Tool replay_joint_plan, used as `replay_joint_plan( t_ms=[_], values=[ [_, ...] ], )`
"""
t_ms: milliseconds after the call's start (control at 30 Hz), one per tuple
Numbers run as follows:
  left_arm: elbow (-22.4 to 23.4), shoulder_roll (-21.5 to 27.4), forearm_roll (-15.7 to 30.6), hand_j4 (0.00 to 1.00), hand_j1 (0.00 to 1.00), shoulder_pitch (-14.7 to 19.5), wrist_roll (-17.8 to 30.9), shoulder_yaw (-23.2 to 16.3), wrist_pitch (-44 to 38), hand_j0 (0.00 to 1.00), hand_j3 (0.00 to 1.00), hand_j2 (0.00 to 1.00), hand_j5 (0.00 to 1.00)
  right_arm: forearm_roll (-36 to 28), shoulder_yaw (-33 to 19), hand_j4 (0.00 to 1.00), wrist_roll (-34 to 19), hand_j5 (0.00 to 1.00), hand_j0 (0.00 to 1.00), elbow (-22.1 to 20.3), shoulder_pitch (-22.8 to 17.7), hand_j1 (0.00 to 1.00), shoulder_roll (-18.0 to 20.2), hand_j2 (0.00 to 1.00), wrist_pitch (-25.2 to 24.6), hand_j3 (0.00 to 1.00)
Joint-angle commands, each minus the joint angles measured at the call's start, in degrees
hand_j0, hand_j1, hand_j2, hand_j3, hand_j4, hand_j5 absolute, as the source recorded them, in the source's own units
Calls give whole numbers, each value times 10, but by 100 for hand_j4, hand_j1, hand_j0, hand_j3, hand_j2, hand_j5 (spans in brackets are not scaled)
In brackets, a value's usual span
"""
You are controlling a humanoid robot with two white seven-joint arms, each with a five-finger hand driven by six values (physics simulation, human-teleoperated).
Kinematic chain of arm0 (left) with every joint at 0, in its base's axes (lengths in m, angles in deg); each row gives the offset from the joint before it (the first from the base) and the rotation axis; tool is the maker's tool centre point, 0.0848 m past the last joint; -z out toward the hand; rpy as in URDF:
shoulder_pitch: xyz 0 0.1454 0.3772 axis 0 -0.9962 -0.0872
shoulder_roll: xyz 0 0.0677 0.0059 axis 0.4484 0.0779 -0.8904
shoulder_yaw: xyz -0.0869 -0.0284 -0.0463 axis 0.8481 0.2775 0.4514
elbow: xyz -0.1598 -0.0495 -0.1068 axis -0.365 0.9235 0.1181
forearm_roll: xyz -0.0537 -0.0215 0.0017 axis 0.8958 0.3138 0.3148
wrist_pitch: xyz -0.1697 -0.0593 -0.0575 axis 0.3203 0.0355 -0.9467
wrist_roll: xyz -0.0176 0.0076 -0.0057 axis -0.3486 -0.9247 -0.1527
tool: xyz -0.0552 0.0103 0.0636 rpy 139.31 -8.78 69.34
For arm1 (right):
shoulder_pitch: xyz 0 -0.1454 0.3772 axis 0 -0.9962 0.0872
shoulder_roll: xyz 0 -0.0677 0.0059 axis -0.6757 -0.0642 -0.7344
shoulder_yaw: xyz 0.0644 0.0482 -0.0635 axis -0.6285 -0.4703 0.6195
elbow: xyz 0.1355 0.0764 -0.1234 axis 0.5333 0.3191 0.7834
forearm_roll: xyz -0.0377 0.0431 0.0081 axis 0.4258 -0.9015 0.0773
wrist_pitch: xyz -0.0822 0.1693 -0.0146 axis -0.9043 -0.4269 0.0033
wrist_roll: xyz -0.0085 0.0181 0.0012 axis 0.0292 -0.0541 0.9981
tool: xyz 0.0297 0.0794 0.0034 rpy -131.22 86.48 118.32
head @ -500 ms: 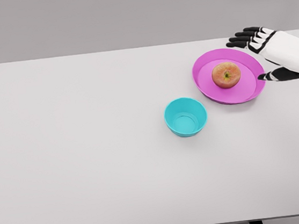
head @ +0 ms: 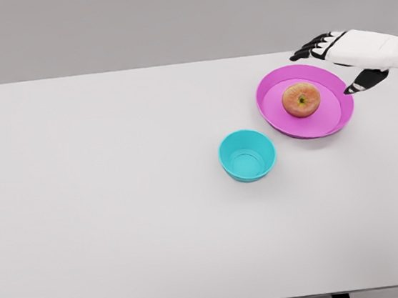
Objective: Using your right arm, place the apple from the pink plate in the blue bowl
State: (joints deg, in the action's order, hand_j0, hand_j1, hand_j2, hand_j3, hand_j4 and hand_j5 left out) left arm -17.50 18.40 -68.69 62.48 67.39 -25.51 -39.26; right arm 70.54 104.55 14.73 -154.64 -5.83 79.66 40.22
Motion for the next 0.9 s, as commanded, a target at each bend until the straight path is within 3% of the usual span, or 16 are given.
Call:
replay_joint_plan(
  t_ms=[0, 333, 500, 867],
  values=[
    [0, 0, 0, 100, 100, 0, 0, 0, 0, 100, 100, 100, 100, -2, 45, 100, -26, 100, 100, 52, 3, 100, -35, 100, -7, 100],
    [0, 0, 0, 100, 100, -1, 0, 0, 0, 100, 100, 100, 100, 2, 109, 100, -26, 100, 100, 161, 62, 100, -83, 100, -7, 100],
    [0, 0, 0, 100, 100, 0, 0, 0, 0, 100, 100, 100, 100, 5, 113, 100, -27, 100, 100, 207, 80, 100, -110, 100, -7, 100],
    [0, 0, 0, 100, 100, 0, 0, 0, 0, 100, 100, 100, 100, 5, 132, 100, -26, 100, 100, 230, 91, 100, -121, 100, -6, 100]
  ],
)
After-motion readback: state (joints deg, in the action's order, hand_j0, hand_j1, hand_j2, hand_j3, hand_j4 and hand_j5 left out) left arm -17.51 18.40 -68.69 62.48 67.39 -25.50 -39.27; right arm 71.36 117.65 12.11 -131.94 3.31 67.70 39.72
